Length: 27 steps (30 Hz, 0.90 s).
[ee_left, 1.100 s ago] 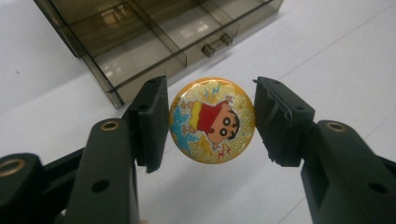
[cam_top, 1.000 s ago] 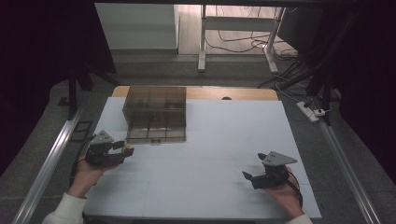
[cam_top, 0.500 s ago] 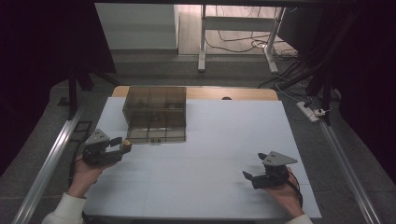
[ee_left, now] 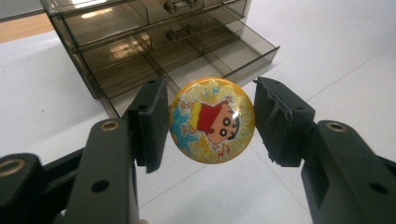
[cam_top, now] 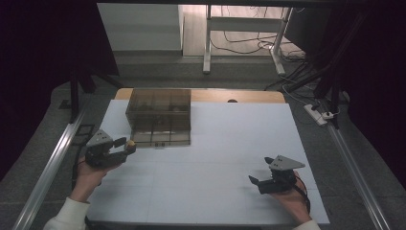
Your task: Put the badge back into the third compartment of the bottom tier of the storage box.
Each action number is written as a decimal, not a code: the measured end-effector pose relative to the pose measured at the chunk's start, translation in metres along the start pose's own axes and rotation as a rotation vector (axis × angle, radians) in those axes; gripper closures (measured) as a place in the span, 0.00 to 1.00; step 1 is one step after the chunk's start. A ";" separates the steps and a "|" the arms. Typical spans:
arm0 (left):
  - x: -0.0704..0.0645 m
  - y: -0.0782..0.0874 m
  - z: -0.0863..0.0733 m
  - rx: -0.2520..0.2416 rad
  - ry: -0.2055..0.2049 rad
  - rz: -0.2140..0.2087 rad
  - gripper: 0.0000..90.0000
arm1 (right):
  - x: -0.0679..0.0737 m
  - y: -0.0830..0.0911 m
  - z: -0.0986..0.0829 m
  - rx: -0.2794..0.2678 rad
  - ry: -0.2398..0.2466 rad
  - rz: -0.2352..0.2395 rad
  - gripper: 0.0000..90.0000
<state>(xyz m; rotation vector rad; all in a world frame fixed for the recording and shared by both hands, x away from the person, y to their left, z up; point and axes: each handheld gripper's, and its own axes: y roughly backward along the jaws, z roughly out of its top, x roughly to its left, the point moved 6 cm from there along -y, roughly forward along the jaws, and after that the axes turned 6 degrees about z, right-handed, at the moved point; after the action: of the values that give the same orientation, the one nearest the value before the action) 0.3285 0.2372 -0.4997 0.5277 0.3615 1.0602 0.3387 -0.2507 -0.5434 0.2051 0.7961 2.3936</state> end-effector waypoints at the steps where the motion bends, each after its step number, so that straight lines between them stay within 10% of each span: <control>1: -0.001 -0.001 0.001 0.000 -0.003 -0.001 0.52 | 0.000 0.000 0.000 0.001 0.000 0.001 0.07; 27: -0.005 -0.027 0.024 0.003 -0.022 0.002 0.52 | 0.001 -0.001 0.000 0.006 0.005 0.001 0.07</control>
<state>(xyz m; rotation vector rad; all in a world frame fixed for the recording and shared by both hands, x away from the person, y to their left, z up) 0.3580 0.2169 -0.4956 0.5422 0.3433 1.0552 0.3384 -0.2498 -0.5440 0.2017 0.8057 2.3944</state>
